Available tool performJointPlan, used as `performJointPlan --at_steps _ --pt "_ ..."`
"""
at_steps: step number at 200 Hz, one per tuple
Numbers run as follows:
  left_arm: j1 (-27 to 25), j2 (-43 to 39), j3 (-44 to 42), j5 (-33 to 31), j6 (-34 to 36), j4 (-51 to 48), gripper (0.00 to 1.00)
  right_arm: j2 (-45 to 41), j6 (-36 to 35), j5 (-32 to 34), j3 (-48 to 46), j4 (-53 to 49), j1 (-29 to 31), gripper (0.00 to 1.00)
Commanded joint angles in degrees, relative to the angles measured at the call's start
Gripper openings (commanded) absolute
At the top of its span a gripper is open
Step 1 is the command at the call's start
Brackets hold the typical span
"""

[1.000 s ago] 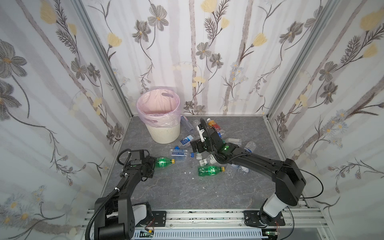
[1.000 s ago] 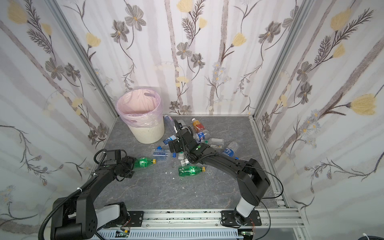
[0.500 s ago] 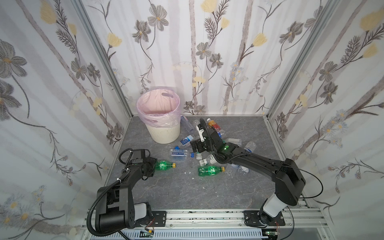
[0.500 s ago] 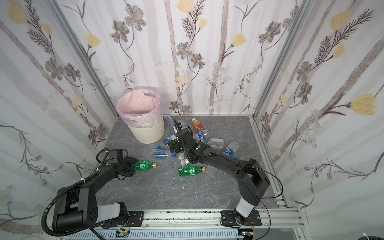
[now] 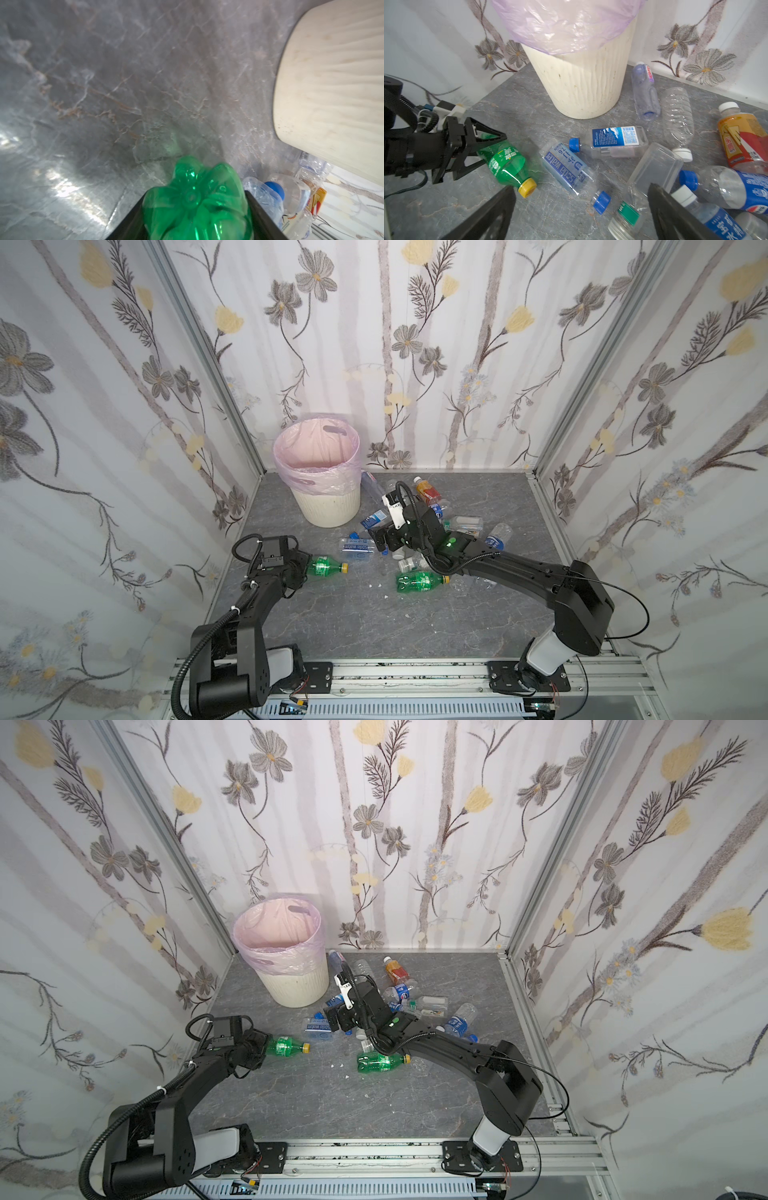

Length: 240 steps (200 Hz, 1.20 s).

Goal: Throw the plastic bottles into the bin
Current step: 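Close the left gripper on the green bottle's base and lift it, then carry the green bottle over the bin and open the left gripper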

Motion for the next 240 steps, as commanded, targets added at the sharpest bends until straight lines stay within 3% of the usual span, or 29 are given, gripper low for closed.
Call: performJointPlan --at_steps 1,98,137,184,240 --pt "-0.1 -2.3 1.5 -0.7 5.5 0.6 0.57 -0.4 -1.2 -3.0 -0.8 5.4 0.7 1.00" --pt "-0.1 -12.7 8.4 2.7 16.2 0.2 0.51 -1.3 -2.1 -1.2 1.1 4.8 2.5 1.00" --pt "0.0 -16.5 16.6 -1.4 20.9 -1.2 0.49 -2.1 -2.4 -0.3 2.7 4.8 2.5 1.00" --pt "-0.2 -13.6 31.2 -8.8 24.6 -0.9 0.48 -1.7 -2.4 0.7 7.8 2.8 2.5 1.00" --pt "-0.4 -1.5 52.8 -5.4 25.3 -0.2 0.47 -0.9 -2.6 2.4 12.7 0.7 2.4 0.99"
